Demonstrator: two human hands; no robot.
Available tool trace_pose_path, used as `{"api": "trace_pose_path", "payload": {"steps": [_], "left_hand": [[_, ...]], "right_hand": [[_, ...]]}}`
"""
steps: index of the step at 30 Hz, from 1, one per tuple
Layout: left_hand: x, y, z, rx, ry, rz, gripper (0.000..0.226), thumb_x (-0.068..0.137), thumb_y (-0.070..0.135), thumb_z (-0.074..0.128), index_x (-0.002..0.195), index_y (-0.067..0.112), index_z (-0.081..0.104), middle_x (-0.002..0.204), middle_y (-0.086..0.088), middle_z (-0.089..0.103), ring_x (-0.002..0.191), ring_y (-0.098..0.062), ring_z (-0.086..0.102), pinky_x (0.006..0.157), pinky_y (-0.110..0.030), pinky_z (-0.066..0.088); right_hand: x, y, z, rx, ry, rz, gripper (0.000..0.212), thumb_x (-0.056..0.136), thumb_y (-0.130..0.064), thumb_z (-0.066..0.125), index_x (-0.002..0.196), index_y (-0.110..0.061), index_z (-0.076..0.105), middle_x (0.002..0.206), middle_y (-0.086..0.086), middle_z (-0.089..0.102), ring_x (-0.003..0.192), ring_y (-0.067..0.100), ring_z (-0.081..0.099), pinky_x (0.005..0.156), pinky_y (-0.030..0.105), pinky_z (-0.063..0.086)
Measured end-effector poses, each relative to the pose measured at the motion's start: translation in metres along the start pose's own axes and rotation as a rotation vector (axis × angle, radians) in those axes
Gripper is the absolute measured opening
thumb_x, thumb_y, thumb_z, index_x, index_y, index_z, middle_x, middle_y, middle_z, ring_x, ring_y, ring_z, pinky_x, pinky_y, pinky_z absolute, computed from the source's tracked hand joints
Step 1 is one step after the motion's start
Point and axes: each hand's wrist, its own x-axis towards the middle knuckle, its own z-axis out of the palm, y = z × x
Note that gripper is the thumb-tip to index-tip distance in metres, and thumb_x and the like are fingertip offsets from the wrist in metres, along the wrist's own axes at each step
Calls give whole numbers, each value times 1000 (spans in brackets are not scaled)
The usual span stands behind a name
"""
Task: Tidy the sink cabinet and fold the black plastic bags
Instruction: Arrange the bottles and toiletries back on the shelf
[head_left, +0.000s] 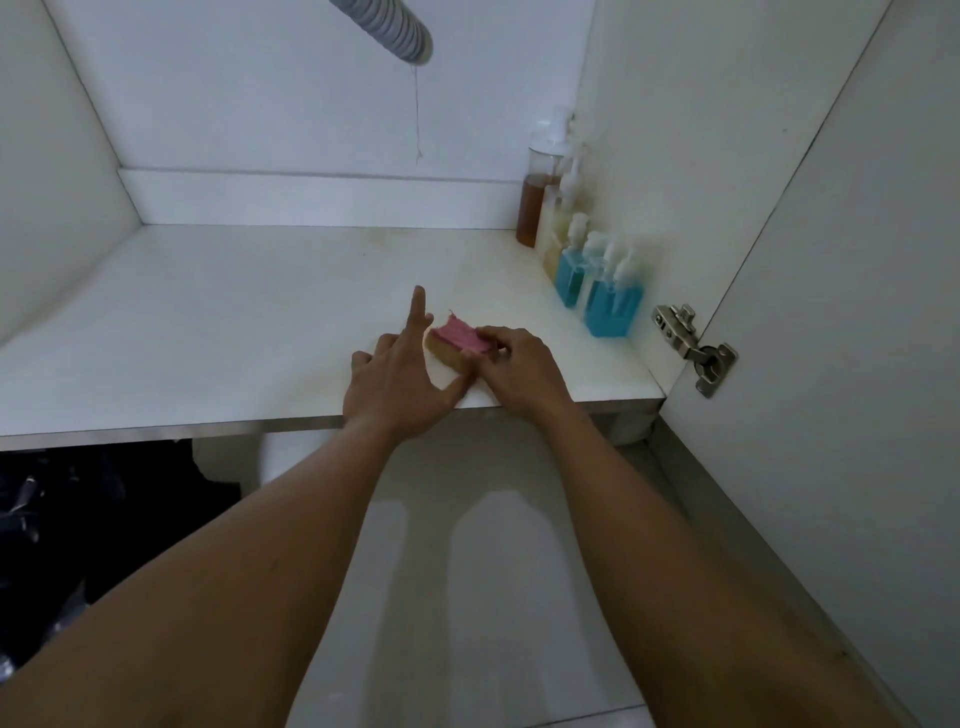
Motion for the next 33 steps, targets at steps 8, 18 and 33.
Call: {"api": "trace_pose_path", "payload": {"steps": [8,18,33], "left_hand": [[11,5,-6,221,-131,-128,57,94,53,42,142,22,46,149,-4,43,137,-27,32,105,-48,26],[91,-17,4,356,-208,-140,74,93,71,39,148,21,41,150,-7,39,139,-32,30,108,-53,27],[156,-39,38,299,-241,-194,92,87,83,24,160,27,15,169,-1,8,154,-32,-2,118,-67,-3]], "right_hand": [[0,0,-2,82,112,38,46,92,-41,64,130,-16,61,122,1,65,102,12,59,90,24,48],[66,17,-6,424,460,132,27,92,-30,68,117,-22,62,99,-16,58,97,17,66,90,37,58],[237,58,25,85,499,217,37,90,-27,65,123,-12,68,109,3,73,96,14,66,86,25,56]]}}
